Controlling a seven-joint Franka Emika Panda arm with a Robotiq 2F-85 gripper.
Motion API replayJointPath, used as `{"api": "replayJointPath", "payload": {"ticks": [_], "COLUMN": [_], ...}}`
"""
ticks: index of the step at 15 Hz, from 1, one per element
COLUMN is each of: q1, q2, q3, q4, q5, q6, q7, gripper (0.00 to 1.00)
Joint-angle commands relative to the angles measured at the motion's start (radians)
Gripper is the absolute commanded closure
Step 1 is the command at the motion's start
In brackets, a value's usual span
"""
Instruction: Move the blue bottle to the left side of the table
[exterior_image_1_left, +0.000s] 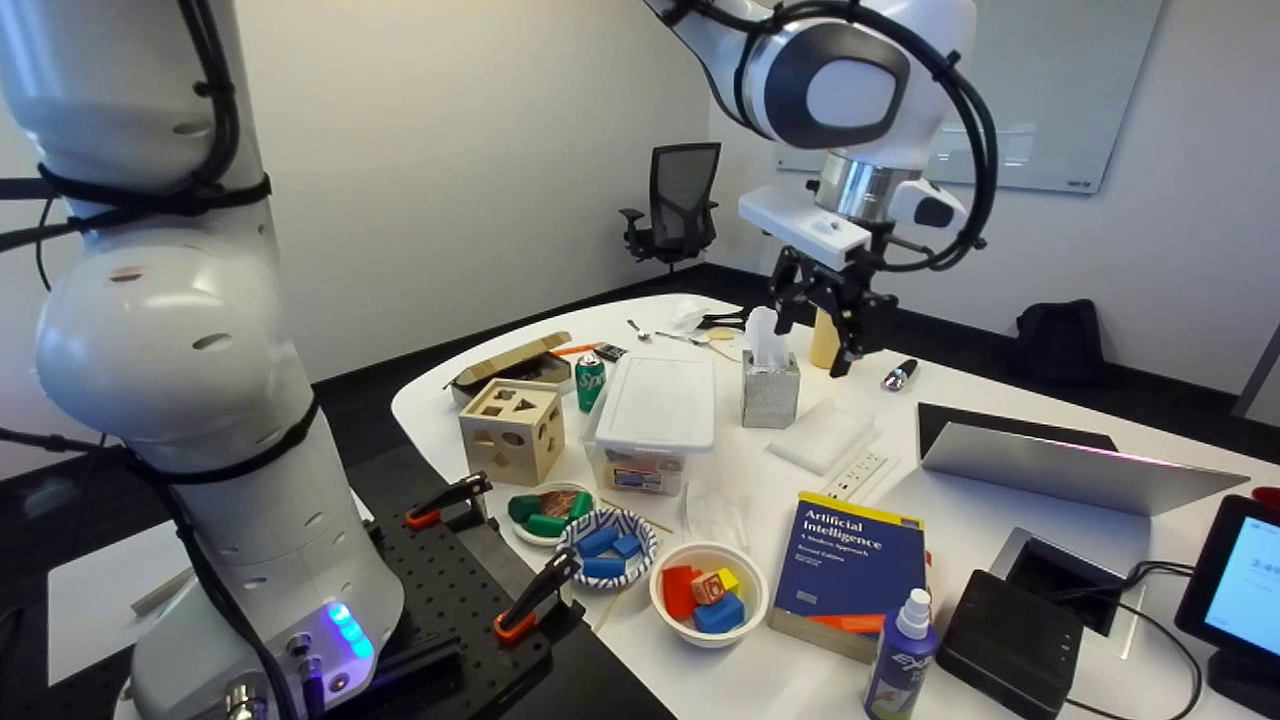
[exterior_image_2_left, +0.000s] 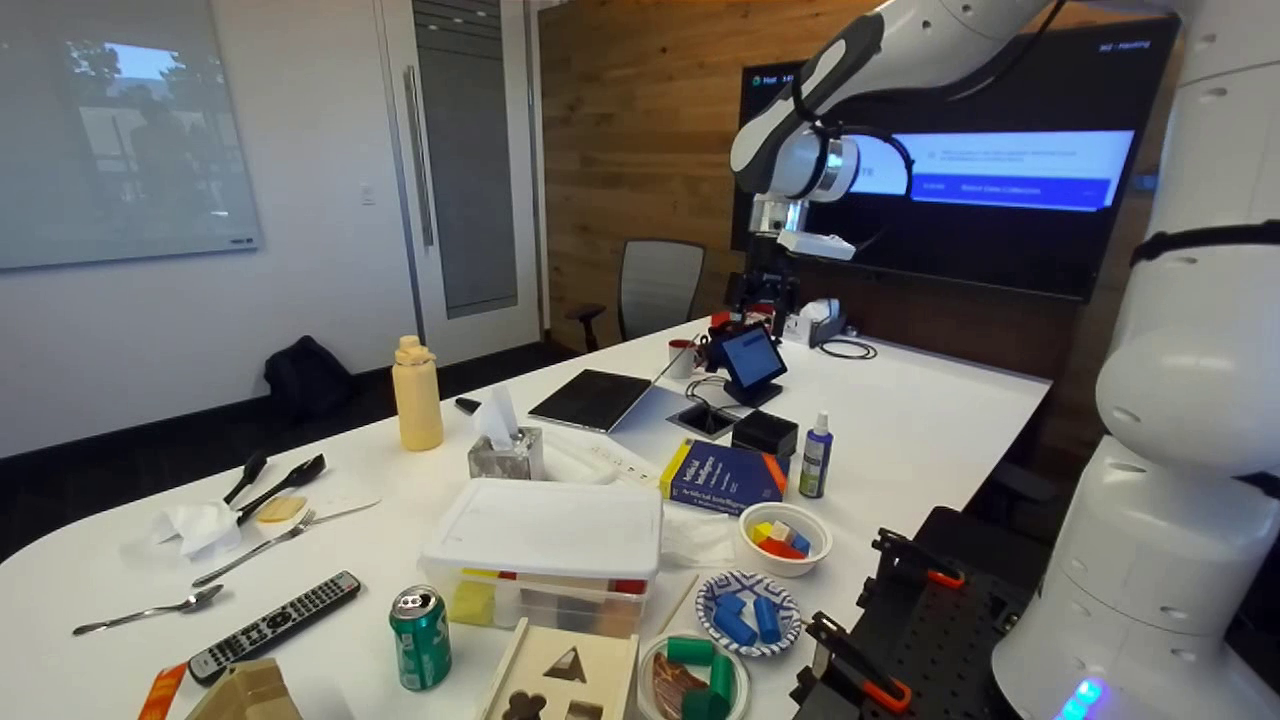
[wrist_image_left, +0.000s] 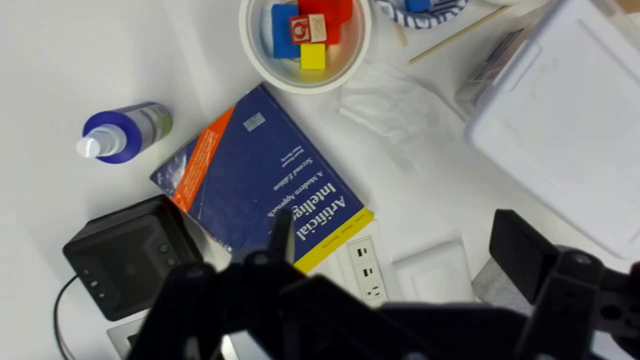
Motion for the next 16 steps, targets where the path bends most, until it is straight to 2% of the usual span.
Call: {"api": "replayJointPath", "payload": {"ticks": [1,6,10,16], "q1": [-0.047,-0.139,-0.205,-0.257], "q2": [0.104,0.227,0.275,0.344], "q3": [0.002,0.003,-0.008,-0.027], "q4": [0.048,0.07,0.076,0.086], "q5": [0.005,0.063,0.073,0.079], "q6": [0.101,0.207,0.188,0.199], "q7": [0.01,0.041,0.103,0.223], "gripper": [0.0,0.0,0.0,0.0]}}
